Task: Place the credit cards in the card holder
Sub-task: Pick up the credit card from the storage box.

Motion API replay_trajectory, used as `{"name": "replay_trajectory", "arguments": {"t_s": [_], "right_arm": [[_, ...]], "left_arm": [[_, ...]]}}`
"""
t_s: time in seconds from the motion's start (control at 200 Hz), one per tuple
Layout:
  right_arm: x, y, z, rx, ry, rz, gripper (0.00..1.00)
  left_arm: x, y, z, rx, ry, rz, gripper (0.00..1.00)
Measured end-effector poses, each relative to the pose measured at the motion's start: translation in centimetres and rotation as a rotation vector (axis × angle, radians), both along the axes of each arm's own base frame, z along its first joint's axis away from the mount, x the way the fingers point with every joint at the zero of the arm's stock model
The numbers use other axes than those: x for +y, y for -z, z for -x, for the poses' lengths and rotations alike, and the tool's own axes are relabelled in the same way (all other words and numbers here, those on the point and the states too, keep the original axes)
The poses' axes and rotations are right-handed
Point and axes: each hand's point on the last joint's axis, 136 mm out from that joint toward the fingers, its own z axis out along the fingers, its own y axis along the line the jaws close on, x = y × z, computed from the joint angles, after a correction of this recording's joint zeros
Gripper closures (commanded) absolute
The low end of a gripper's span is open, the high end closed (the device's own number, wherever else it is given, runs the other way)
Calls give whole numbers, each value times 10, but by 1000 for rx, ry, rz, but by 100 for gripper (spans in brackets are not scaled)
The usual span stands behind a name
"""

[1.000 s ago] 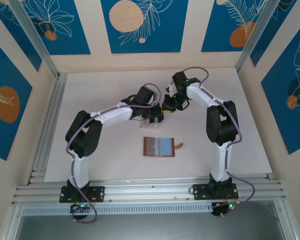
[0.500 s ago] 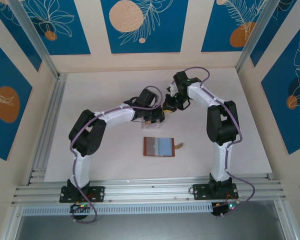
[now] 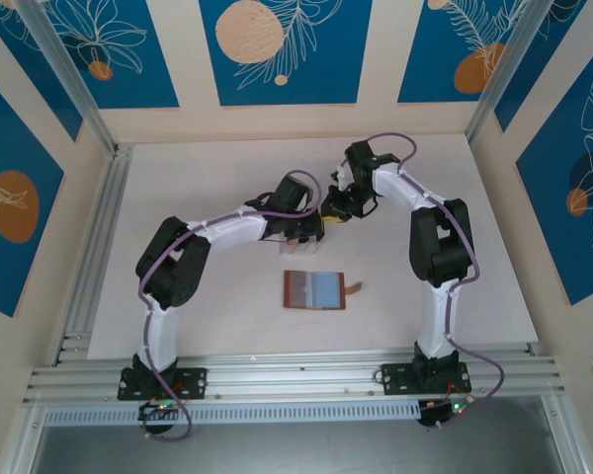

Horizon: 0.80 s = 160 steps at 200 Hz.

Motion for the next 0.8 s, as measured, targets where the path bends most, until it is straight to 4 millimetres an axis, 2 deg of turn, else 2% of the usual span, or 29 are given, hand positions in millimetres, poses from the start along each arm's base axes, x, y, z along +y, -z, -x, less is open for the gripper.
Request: {"name": "replay_trajectory", "arguments": {"t_s": [0.365,0.8], "right_arm": [[1,-1,0,3,4,-16,91],[-2,-4,0,-4,15,-29,81]], "left_arm": [[0,2,-1,-8,-8,-14,93],[-2,2,-3,-18,-8,-18,93]]}}
